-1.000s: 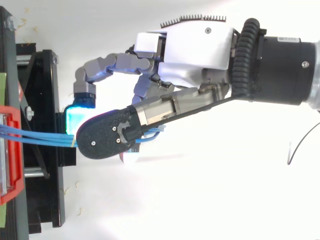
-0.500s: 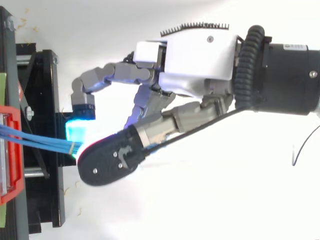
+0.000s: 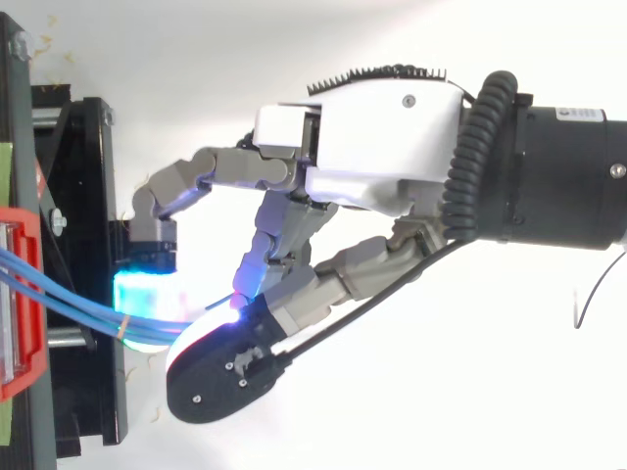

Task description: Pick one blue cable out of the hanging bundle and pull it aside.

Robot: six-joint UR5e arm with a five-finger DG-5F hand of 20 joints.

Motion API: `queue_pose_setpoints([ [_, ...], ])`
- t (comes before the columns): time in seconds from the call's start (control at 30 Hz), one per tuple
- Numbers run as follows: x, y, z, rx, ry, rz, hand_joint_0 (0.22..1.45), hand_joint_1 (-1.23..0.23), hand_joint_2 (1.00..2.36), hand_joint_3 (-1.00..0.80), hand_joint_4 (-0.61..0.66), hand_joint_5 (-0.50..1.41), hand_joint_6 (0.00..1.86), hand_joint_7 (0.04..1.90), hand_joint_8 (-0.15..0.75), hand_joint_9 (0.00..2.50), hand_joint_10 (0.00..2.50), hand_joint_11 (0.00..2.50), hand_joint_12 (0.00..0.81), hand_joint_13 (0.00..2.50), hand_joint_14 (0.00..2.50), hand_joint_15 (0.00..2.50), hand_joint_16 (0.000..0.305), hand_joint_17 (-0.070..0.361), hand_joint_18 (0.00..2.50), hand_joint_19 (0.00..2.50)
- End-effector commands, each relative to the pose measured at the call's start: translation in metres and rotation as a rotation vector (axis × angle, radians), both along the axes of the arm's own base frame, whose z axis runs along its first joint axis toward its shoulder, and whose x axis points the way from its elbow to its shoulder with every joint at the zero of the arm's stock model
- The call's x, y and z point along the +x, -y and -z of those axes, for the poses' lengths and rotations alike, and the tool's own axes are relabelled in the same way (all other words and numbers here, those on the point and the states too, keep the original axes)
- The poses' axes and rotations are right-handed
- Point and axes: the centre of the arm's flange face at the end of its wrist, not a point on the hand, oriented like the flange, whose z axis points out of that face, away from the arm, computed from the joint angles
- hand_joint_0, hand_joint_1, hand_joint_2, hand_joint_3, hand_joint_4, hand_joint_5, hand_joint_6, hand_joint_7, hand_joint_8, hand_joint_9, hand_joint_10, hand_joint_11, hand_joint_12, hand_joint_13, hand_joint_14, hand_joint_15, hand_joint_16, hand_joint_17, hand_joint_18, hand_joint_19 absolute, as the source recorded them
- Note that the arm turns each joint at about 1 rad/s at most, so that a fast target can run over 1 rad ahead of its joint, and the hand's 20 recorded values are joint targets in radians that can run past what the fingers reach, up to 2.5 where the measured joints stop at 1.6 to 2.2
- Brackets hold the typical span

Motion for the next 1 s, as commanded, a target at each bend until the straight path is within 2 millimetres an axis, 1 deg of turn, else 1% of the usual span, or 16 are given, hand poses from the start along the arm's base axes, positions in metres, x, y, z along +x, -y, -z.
queue_pose_setpoints([
  [0.0,-0.0001,-0.0026,0.0031,0.0,-0.006,-0.004,0.58,-0.82,1.01,-0.33,-0.07,-0.05,0.77,0.92,0.216,1.29,0.02,0.57,0.352,1.03,0.02,0.62,0.05,0.113,0.88,0.77],
  [0.07,-0.0002,-0.0026,0.0031,0.001,-0.002,-0.004,0.58,-0.82,1.01,-0.3,-0.06,-0.05,0.77,0.94,0.228,1.29,0.02,0.58,0.359,1.03,0.02,0.61,0.051,0.115,0.89,0.76],
  [0.17,0.0008,-0.0051,0.0068,0.009,0.006,-0.004,0.6,-0.85,1.01,-0.28,-0.04,-0.07,0.83,0.81,0.227,1.27,0.03,0.59,0.362,1.03,0.03,0.62,0.051,0.116,0.89,0.76],
  [0.23,0.0015,-0.0064,0.0071,0.013,0.01,-0.005,0.61,-0.87,1.01,-0.32,-0.02,-0.08,0.84,0.79,0.22,1.24,0.03,0.61,0.35,1.01,0.03,0.63,0.048,0.109,0.87,0.78],
  [0.3,0.0015,-0.007,0.0072,0.015,0.01,-0.011,0.61,-0.9,1.01,-0.41,-0.02,-0.08,0.84,0.78,0.214,1.23,0.03,0.62,0.34,1.0,0.03,0.65,0.046,0.103,0.85,0.79],
  [0.37,0.0017,-0.0072,0.0071,0.015,0.012,-0.012,0.59,-0.9,1.0,-0.49,-0.01,-0.08,0.84,0.78,0.214,1.24,0.03,0.63,0.341,1.0,0.03,0.65,0.046,0.104,0.86,0.79],
  [0.47,0.0019,-0.0072,0.0064,0.016,0.013,-0.012,0.52,-0.86,1.0,-0.5,0.0,-0.07,0.84,0.79,0.226,1.27,0.03,0.62,0.354,1.02,0.03,0.63,0.049,0.109,0.88,0.78],
  [0.5,0.0019,-0.0072,0.0064,0.016,0.013,-0.012,0.5,-0.8,1.0,-0.5,0.01,-0.07,0.84,0.79,0.233,1.28,0.03,0.6,0.365,1.03,0.03,0.63,0.051,0.114,0.9,0.78],
  [0.57,0.0017,-0.0073,0.0071,0.016,0.011,-0.014,0.49,-0.76,1.0,-0.5,0.01,-0.07,0.83,0.8,0.234,1.3,0.03,0.61,0.37,1.04,0.02,0.62,0.052,0.116,0.91,0.77],
  [0.7,0.0019,-0.0074,0.0064,0.016,0.013,-0.014,0.48,-0.68,1.0,-0.5,0.01,-0.06,0.83,0.82,0.241,1.3,0.03,0.6,0.372,1.04,0.03,0.62,0.053,0.118,0.91,0.78],
  [0.97,0.0019,-0.0074,0.0058,0.016,0.013,-0.014,0.52,-0.61,1.0,-0.5,-0.01,-0.06,0.83,0.83,0.232,1.3,0.03,0.6,0.366,1.03,0.02,0.64,0.051,0.114,0.88,0.8],
])
